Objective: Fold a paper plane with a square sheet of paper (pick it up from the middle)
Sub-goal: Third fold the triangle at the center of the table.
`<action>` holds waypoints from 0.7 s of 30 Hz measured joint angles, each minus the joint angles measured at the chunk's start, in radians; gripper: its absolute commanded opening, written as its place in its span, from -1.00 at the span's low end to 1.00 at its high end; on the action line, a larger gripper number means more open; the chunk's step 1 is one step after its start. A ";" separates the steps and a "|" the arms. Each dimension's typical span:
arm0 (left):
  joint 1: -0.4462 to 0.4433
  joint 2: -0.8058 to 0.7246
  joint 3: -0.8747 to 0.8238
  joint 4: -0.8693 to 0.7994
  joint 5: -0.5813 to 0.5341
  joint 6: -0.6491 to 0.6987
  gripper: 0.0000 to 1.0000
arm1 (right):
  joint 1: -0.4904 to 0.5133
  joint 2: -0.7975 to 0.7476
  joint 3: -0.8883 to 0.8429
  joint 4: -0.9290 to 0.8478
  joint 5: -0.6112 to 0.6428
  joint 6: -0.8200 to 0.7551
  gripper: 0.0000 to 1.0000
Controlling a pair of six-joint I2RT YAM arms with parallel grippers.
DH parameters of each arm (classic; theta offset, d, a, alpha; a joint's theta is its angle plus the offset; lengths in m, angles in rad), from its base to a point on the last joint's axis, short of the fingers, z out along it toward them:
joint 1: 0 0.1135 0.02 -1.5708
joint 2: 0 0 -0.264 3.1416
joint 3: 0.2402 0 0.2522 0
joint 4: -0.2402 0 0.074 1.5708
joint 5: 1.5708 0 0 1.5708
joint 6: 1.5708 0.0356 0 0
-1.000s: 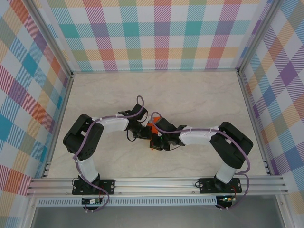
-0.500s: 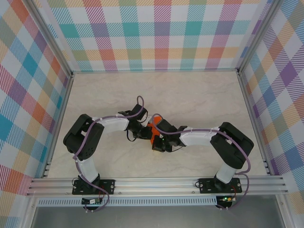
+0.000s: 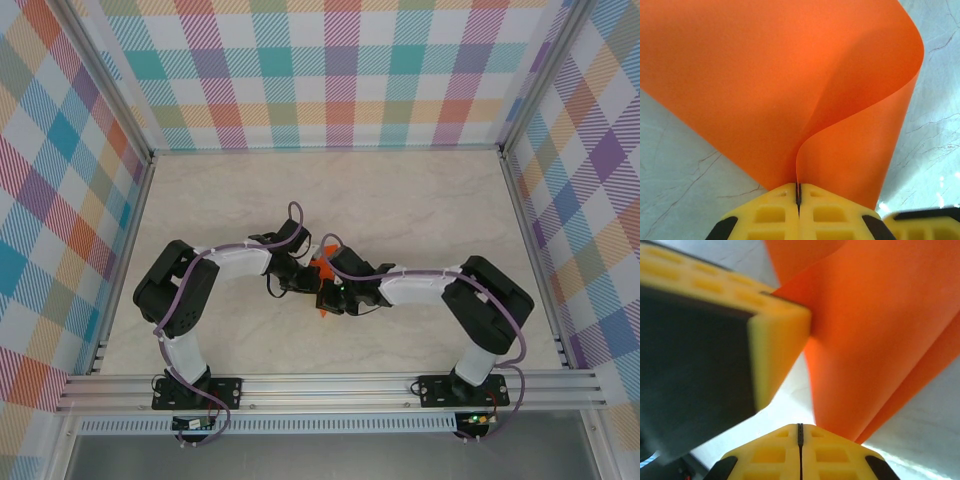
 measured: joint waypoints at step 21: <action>0.000 0.002 0.000 0.000 0.001 0.008 -0.92 | -0.106 -0.077 -0.090 0.132 -0.050 0.018 -0.83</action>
